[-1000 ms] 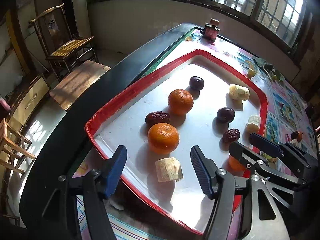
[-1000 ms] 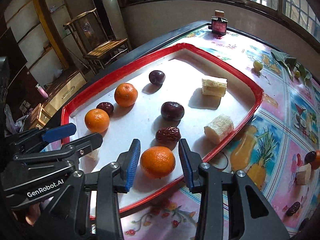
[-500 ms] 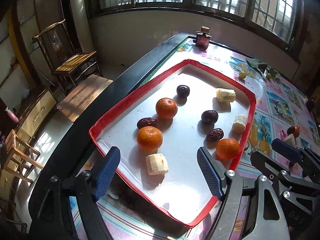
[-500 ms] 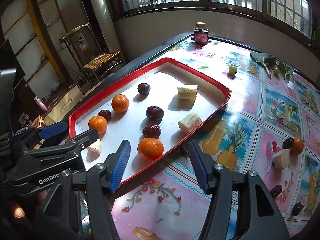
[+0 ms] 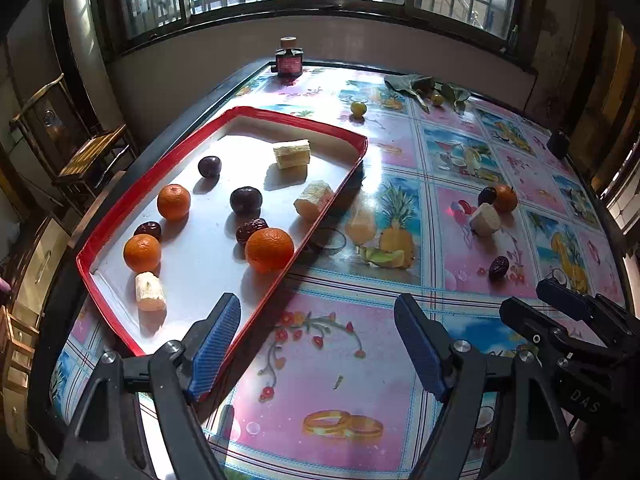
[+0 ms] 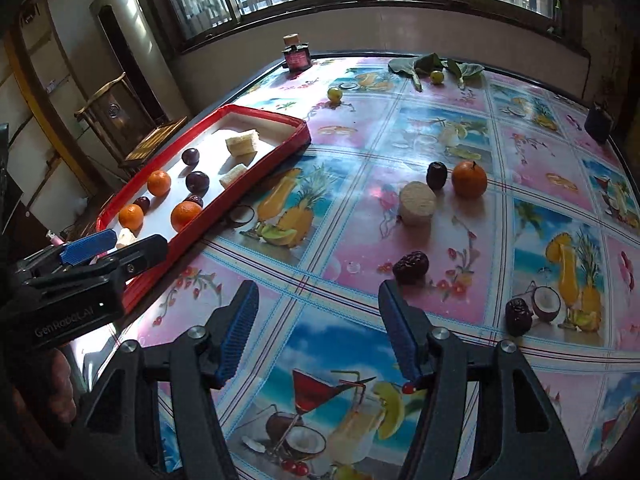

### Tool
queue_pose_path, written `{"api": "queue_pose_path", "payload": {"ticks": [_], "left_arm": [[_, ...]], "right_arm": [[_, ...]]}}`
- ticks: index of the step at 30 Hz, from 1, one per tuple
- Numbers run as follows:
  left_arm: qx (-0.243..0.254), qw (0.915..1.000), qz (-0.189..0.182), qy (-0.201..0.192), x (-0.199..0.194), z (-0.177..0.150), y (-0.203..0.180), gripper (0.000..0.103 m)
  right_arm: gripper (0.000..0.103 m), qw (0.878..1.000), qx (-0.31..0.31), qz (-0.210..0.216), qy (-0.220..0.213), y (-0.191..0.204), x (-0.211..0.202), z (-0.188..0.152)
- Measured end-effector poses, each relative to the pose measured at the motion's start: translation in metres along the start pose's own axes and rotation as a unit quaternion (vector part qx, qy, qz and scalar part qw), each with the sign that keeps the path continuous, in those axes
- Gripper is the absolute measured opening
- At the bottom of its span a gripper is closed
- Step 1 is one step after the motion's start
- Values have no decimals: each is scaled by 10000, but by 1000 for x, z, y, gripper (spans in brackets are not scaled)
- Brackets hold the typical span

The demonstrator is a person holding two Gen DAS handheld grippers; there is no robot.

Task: Organize fruits
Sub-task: 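Move both open grippers back over the table fruits, then grasp a dark plum with the right gripper while the left grasps a red date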

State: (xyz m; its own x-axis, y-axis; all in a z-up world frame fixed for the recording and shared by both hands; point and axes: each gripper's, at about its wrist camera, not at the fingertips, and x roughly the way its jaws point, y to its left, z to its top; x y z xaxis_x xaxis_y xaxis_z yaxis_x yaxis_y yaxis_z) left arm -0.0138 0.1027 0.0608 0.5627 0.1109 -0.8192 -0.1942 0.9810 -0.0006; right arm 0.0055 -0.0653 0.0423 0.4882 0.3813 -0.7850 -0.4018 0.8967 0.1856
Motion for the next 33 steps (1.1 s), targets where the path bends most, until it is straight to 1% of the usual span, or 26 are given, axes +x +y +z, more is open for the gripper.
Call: {"api": "queue_pose_path", "payload": {"ticks": [5, 8, 10, 12, 14, 15, 16, 17, 18, 19, 21, 22, 23, 25, 28, 30, 33], "left_arm": [[204, 9997, -112, 98, 5, -5, -28, 79], [208, 9995, -159, 159, 8, -7, -38, 79], [223, 9994, -164, 203, 11, -8, -44, 79], [240, 9993, -159, 243, 12, -9, -48, 79], [251, 9992, -161, 252, 11, -10, -51, 79], [252, 9992, -157, 253, 11, -10, -52, 79], [255, 9992, -157, 255, 12, -10, -53, 79], [259, 9992, -165, 253, 11, -9, -53, 79], [262, 9992, -172, 238, 12, -8, -55, 79], [274, 9992, -185, 213, 11, -7, -56, 79], [345, 9990, -244, 170, 11, -5, -60, 79], [401, 9987, -293, 142, 11, -3, -63, 79], [472, 9982, -360, 98, 10, -1, -67, 79], [708, 9959, -554, 4, 10, 3, -78, 79], [1104, 9900, -872, -112, 14, 11, -95, 79], [1304, 9855, -1083, -81, 22, 16, -105, 79], [1467, 9833, -1072, 80, 37, 21, -117, 79]], "right_arm": [[64, 9984, 440, -317, -170, -62, -20, -8], [65, 9977, 481, -455, -127, -89, -23, -13], [65, 9982, 408, -446, -58, -98, -18, -15], [65, 9985, 273, -484, -7, -99, -10, -14], [65, 9990, 158, -425, 14, -97, -4, -14], [64, 9989, 97, -451, 13, -96, -1, -14], [59, 9991, 48, -424, 13, -95, 1, -13], [52, 9993, 15, -369, 43, -94, 4, -12], [47, 9994, -13, -341, 83, -95, 6, -13], [37, 9994, -49, -324, 107, -95, 7, -12], [31, 9992, -153, -337, 114, -94, 9, -12], [24, 9992, -200, -338, 118, -94, 9, -12], [21, 9992, -215, -317, 134, -95, 9, -12], [20, 9991, -246, -307, 147, -96, 8, -12], [20, 9990, -218, -341, 169, -100, 3, -15], [20, 9988, -227, -395, 188, -103, 2, -18], [20, 9988, -244, -404, 165, -106, 1, -19]]}}
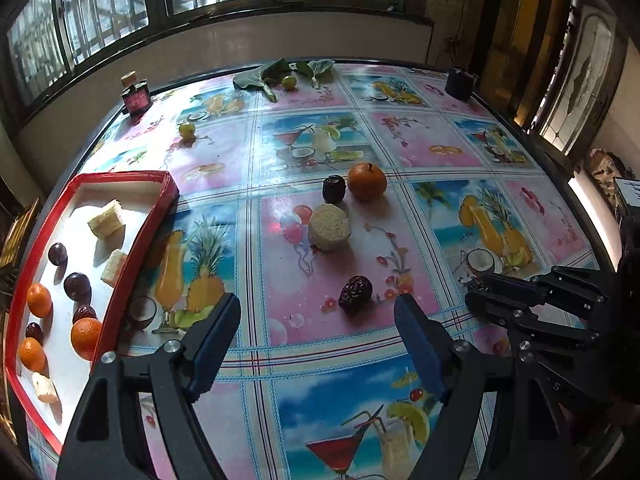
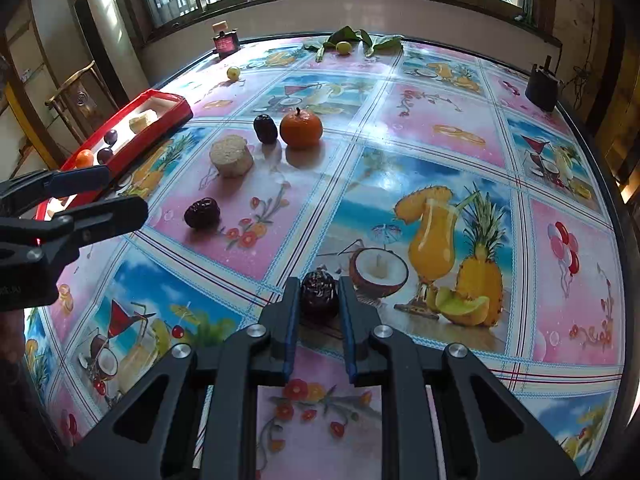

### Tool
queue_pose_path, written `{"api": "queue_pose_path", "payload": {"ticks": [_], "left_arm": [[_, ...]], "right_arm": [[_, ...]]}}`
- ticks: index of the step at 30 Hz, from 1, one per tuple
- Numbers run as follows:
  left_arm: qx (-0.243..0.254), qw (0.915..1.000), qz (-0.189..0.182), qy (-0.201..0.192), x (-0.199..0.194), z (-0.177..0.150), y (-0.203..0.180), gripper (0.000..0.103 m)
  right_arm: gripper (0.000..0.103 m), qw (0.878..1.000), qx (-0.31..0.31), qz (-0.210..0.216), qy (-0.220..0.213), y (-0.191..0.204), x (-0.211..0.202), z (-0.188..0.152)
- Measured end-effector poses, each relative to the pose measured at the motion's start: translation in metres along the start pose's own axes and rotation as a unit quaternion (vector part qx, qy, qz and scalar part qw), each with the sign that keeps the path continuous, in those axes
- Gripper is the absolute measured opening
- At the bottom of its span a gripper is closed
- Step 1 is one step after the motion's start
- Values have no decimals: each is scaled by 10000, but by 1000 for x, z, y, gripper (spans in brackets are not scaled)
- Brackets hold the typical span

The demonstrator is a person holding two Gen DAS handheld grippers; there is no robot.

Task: Organize fruits
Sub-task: 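Grasp a dark plum with the right gripper while the left grasps a red date, then lift the held dark plum and red date toward the red tray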

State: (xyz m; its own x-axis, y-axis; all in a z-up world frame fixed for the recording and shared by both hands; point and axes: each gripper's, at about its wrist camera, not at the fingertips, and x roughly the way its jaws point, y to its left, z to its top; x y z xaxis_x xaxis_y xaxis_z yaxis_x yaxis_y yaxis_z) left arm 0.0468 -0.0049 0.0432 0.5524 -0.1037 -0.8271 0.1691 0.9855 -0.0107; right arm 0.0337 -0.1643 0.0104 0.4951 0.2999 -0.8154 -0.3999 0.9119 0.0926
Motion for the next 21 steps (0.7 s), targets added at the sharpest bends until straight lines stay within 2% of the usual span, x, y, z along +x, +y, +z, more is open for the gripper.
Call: {"api": "queue_pose_path", "payload": {"ticks": [3, 8, 9, 10, 11, 13, 14, 16, 17, 21], "left_arm": [[101, 9996, -235, 152, 11, 3, -4, 79], [263, 9990, -262, 240, 24, 7, -9, 76], [227, 9988, -320, 303, 27, 7, -7, 68], [193, 9982, -378, 424, 31, 7, -6, 54], [166, 9973, -474, 544, 34, 6, -5, 46], [281, 9977, -408, 461, 33, 5, -7, 35], [342, 9976, -370, 471, 33, 4, -8, 33], [389, 9978, -333, 425, 33, 4, -8, 20], [353, 9978, -365, 424, 33, 5, -7, 17], [207, 9984, -367, 373, 31, 3, -3, 17]], "right_arm": [[20, 10000, 27, 34, -6, -1, 0, 0], [20, 9999, 72, 75, -41, -2, 0, -1], [20, 9999, 84, 81, -44, -2, 0, -1], [20, 9999, 95, 86, -46, -2, 0, -1], [20, 9999, 106, 91, -49, -3, 0, -1], [20, 9999, 131, 100, -50, -3, 0, -1], [20, 9998, 148, 106, -51, -4, 0, -1], [20, 9998, 168, 106, -55, -4, 0, -1], [20, 9998, 163, 93, -58, -3, 0, -1], [20, 9999, 145, 23, -84, -1, -1, -2]]}}
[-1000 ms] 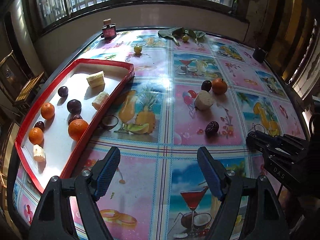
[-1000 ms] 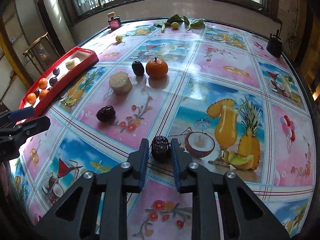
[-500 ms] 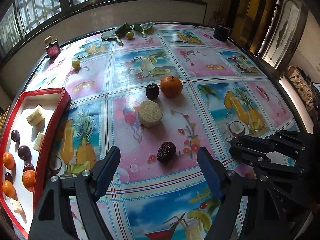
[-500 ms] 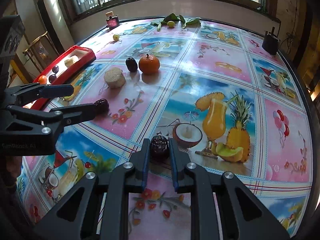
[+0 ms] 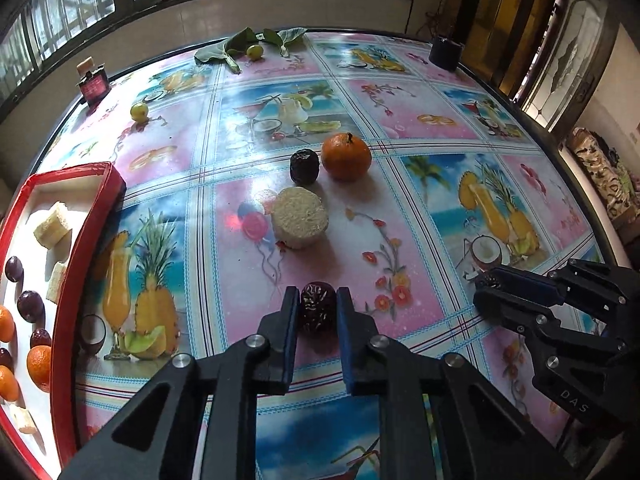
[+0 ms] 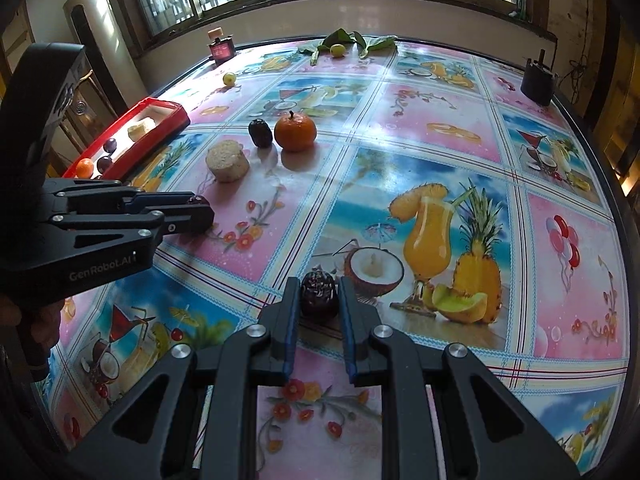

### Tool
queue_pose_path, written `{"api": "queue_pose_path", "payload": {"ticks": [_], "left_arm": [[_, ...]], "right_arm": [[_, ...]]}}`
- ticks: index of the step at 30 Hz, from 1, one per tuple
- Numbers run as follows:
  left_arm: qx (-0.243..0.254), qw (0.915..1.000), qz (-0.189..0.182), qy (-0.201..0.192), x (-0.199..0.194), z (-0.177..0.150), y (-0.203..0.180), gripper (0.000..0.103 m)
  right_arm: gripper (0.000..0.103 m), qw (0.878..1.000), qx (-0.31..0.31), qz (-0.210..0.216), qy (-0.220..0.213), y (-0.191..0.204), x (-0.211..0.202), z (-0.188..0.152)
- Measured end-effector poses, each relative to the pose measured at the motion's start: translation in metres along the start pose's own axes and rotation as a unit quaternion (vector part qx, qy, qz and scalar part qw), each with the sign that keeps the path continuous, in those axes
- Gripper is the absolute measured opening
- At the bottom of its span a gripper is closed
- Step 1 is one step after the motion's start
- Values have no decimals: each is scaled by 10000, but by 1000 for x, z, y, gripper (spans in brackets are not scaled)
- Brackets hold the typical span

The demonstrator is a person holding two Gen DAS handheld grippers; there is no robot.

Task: Organize fruits
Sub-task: 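Lift the held dark plum and red date toward the red tray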

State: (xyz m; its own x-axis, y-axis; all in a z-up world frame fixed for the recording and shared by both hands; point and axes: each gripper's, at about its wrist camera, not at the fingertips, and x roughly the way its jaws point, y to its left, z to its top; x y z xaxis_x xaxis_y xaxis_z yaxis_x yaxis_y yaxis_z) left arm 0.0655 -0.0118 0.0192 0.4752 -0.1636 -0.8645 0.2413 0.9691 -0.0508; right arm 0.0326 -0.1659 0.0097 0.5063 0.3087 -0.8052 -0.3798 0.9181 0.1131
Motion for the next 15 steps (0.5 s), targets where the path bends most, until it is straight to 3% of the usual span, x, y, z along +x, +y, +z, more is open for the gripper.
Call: {"api": "queue_pose_path", "payload": {"ticks": [6, 15], "left_arm": [[-196, 9997, 146, -27, -8, -13, 2, 17], [-633, 9980, 75, 20, -27, -43, 8, 17]], "right_arm": [[20, 9999, 85, -60, 4, -1, -5, -6], [20, 9998, 57, -168, 85, 4, -19, -24]]}}
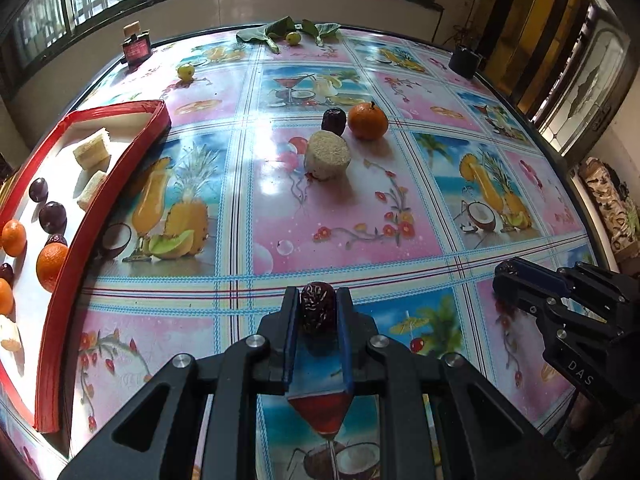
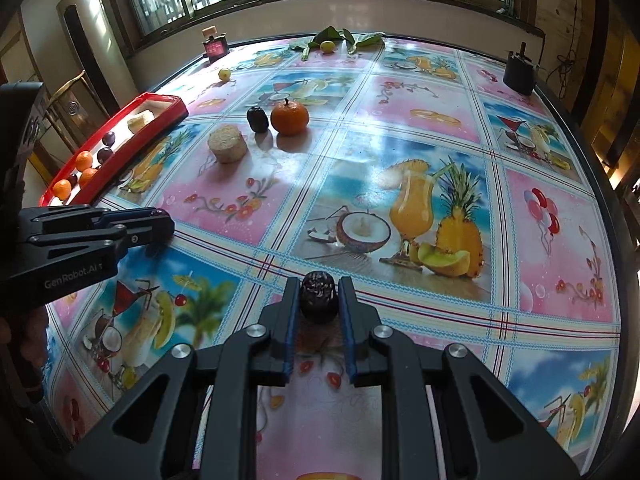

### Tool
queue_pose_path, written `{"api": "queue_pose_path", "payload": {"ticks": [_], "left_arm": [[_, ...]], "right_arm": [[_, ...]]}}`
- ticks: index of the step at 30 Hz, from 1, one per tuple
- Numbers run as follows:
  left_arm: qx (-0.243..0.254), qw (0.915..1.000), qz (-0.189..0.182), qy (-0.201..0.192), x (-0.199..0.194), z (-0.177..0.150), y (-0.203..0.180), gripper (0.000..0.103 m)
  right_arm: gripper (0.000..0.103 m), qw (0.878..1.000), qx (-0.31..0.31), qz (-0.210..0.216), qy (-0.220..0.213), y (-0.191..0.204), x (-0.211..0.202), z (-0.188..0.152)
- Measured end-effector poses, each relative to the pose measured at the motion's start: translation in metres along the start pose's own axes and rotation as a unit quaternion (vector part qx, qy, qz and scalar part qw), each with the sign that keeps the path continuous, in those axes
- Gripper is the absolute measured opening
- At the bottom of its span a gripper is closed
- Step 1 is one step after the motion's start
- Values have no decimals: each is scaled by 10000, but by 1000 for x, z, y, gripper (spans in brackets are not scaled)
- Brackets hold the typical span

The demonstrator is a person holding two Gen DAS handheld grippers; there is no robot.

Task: Organize fruits
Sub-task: 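Lift the held dark plum and red date toward the red tray, then lower the plum and date into the red tray and open both grippers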

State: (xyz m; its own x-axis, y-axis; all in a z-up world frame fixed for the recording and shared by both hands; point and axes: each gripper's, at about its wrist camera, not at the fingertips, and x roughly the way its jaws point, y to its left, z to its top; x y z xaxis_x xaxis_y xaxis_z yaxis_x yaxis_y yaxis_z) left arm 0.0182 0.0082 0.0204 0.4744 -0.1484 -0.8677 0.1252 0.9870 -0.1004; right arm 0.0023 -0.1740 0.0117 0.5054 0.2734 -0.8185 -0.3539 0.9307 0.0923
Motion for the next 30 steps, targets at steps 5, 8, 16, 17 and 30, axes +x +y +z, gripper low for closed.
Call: {"api": "queue_pose_path", "payload": {"ticks": [5, 8, 16, 17, 30], "left_arm": [[-165, 9999, 7, -38, -15, -19, 6, 17], [-126, 9998, 92, -103, -25, -30, 8, 17], [-240, 9992, 133, -290, -50, -49, 22, 17], [-265, 9991, 145, -299, -52, -51, 25, 17], [-617, 9968, 194, -472, -76, -61, 61, 17]], "right_arm": [[20, 9999, -69, -49, 66, 9, -9, -14], [20, 9999, -57, -19, 95, 15, -13, -19], [20, 9999, -86, 75, 72, 40, -20, -24], [20, 9999, -87, 96, 57, 44, -21, -23], [20, 9979, -463, 444, -38, 106, -17, -2]]}}
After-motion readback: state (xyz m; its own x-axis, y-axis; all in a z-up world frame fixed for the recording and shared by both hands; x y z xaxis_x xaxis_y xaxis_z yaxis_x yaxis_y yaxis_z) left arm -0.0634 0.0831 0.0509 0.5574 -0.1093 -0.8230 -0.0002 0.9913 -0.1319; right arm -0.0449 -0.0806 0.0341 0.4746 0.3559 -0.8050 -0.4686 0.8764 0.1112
